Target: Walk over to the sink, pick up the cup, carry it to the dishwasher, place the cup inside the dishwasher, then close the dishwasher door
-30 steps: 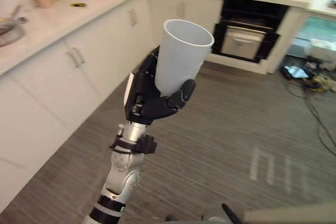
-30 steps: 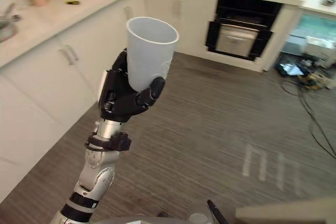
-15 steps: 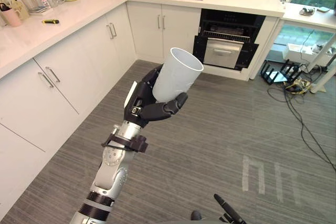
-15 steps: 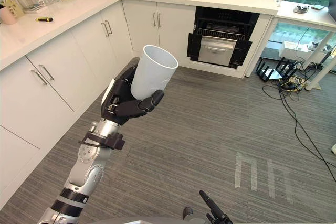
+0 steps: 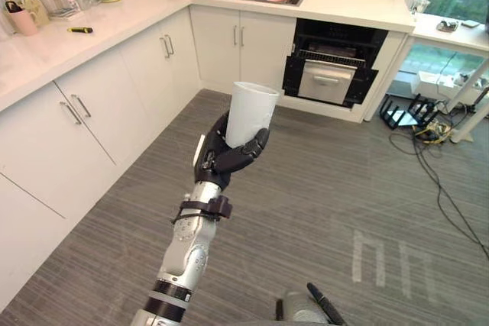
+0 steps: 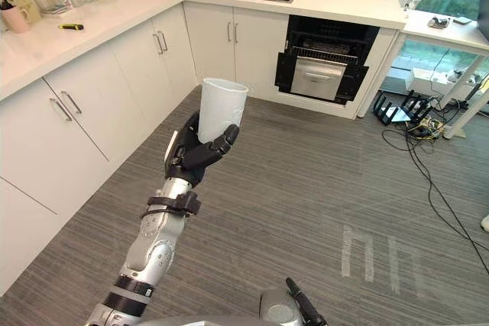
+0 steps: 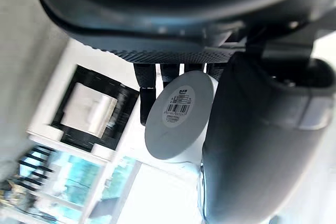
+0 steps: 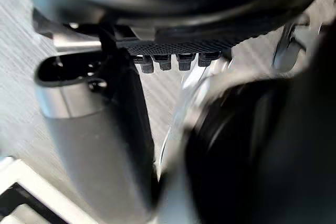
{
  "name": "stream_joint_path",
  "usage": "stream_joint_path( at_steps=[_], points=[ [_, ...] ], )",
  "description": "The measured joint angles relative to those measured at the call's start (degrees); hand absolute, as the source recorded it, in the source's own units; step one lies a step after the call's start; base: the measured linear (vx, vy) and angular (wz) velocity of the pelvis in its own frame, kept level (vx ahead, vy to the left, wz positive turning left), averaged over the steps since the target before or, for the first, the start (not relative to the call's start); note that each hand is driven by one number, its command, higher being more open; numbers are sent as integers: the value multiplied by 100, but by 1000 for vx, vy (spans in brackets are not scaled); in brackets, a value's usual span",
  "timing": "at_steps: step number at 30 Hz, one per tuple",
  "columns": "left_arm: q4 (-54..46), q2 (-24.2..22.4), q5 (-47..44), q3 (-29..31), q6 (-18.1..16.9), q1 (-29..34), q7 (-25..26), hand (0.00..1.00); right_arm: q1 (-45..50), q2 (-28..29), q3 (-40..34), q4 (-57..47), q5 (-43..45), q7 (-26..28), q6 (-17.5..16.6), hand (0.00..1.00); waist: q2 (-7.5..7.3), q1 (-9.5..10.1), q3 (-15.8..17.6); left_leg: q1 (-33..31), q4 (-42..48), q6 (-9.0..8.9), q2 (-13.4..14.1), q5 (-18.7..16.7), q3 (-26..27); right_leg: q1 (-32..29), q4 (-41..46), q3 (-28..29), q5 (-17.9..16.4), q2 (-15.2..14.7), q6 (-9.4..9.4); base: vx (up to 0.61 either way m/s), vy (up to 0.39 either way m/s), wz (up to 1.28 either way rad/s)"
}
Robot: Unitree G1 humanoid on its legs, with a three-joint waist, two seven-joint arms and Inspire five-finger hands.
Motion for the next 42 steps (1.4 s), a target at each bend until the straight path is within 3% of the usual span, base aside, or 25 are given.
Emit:
stream_joint_path(
  at_steps=[4,5,7,9,11,13,14,15,17,19,21,22,23,24,26,28,31,33,34,35,37,38,40,41,42],
  points=[
    [-12,-10,-77,1,285,-17,131,0,181,4,18,-403,-614,-134,-207,100,-38,32,-34,63,386,-110,18,-442,-40,-154,-1388,12,334,78,-40,256,-52,10],
    [-9,-75,-80,-11,382,-17,151,0,221,-29,22,-471,-725,-232,-204,100,5,14,-75,120,478,-190,72,-615,-170,-96,-1386,49,741,126,-154,425,-165,43],
    [-37,-180,-71,-190,406,-19,155,0,343,-38,36,-612,-818,-392,-204,100,165,-8,-212,230,418,-271,240,-764,-359,-84,-1138,-23,934,255,-150,465,-196,55],
    [-22,-244,-53,-498,396,-9,185,0,435,-42,124,-727,-845,-575,-222,100,349,-29,-424,454,417,-358,476,-684,-526,-30,-651,-258,422,368,-169,523,-206,43],
    [-11,-236,-13,-653,395,5,208,0,396,-44,196,-776,-933,-676,-339,100,247,-43,-488,117,1551,-519,600,-430,-604,216,-505,-300,292,286,-145,518,-239,9],
    [-22,-342,106,-702,331,-6,198,0,446,-25,254,-930,-1052,-716,-533,100,297,-41,-516,-478,3189,-1006,870,3,-648,618,-641,-316,-21,373,-163,573,-258,3],
    [-22,-445,112,-668,315,-4,203,0,469,-56,273,-979,-1101,-737,-654,100,367,19,-500,-990,4497,-961,1218,706,-632,942,-770,-293,-286,557,-343,515,-161,-8],
    [-23,-454,106,-632,315,-5,192,0,461,-71,283,-984,-1097,-760,-743,100,426,60,-483,-1232,5106,-961,1415,729,-634,1126,-838,-290,-416,665,-411,494,-110,-19],
    [-30,-490,80,-505,321,15,178,0,463,-104,360,-1047,-1015,-850,-988,100,453,124,-408,-1989,6331,-600,1749,246,-653,1817,-1014,-270,-721,795,-431,466,-74,-17],
    [-68,-422,36,-299,319,47,113,0,338,-183,430,-1191,-967,-868,-1154,100,412,260,-358,-2532,5970,-317,1753,-128,-339,2270,-1312,-50,-775,708,-348,396,-11,-62],
    [-241,-195,33,-42,288,135,73,0,-16,-335,685,-1641,-915,-900,-1308,100,256,399,-238,-2970,3881,-375,1346,-236,51,2630,-1621,317,-722,316,4,597,156,-103],
    [-246,-171,35,-27,267,149,74,0,-99,-392,746,-1751,-894,-910,-1370,100,228,430,-222,-2944,2875,-446,1156,22,52,2672,-1656,408,-726,210,46,628,255,-88],
    [-331,-176,42,24,265,222,74,0,-257,-523,820,-1996,-849,-935,-1470,100,377,515,-248,-2824,998,-544,954,1174,-87,2724,-1778,669,-768,216,130,562,280,-101],
    [-488,-107,51,179,231,442,86,0,-528,-538,961,-1991,-834,-959,-1493,100,329,527,-236,-2680,879,-301,895,1787,-70,2853,-1963,1044,-791,127,186,634,327,-75],
    [-485,-40,64,392,228,396,118,0,-757,-487,1004,-2117,-805,-940,-1567,100,175,445,-118,-2960,1706,-230,903,1241,-152,2968,-2201,1263,-585,173,163,454,218,-19],
    [-483,19,64,623,223,506,155,0,-978,-538,997,-2101,-752,-931,-1576,100,182,492,-110,-3058,2514,-252,1018,623,-292,3141,-2155,1414,-392,164,220,386,162,-28],
    [-539,45,94,881,120,540,146,0,-1052,-616,810,-2197,-609,-925,-1538,100,143,507,-125,-2590,2456,-274,719,135,-358,2894,-1015,1362,-151,-78,331,420,154,-10],
    [-826,45,157,889,62,595,111,0,-1053,-518,635,-2280,-564,-955,-1481,100,-58,512,-58,-2105,2023,-212,313,55,-200,2343,393,1139,210,-471,691,407,117,-2],
    [-1027,42,328,886,60,666,90,0,-1024,-469,583,-2306,-567,-977,-1457,100,-120,476,-23,-1738,1726,-126,66,-12,-189,1973,1287,901,958,-773,653,484,105,5],
    [-1191,1,440,766,57,718,65,0,-940,-444,592,-2315,-584,-1031,-1436,100,-95,421,-26,-1380,1445,-27,-48,-113,-192,1627,2046,705,1240,-977,354,402,89,2],
    [-1233,0,466,728,5,697,34,0,-909,-302,715,-2357,-591,-1144,-1366,100,-8,366,22,-886,1155,-26,-22,-262,-242,917,2917,436,158,-829,-65,451,32,-1],
    [-1122,24,480,672,-11,631,35,0,-752,-186,832,-2605,-590,-1220,-1307,100,62,286,53,-534,909,-85,72,-340,-325,485,2849,270,-310,-540,-146,411,-36,15],
    [-927,65,493,551,-43,500,1,0,-458,-86,959,-3132,-589,-1288,-1301,100,161,148,112,-191,716,-196,240,-459,-480,-102,2151,7,-574,-226,-153,388,-100,46],
    [-801,105,513,487,-40,418,-75,0,-279,-27,968,-3536,-592,-1308,-1295,100,189,63,138,86,588,-322,329,-542,-555,-467,1065,-195,-443,-96,-67,602,-202,51],
    [-745,139,564,415,-37,411,-143,0,-170,10,952,-3876,-596,-1315,-1297,100,173,36,133,419,512,-523,388,-669,-516,-608,-398,-471,125,6,-31,560,-191,28]
  ],
)
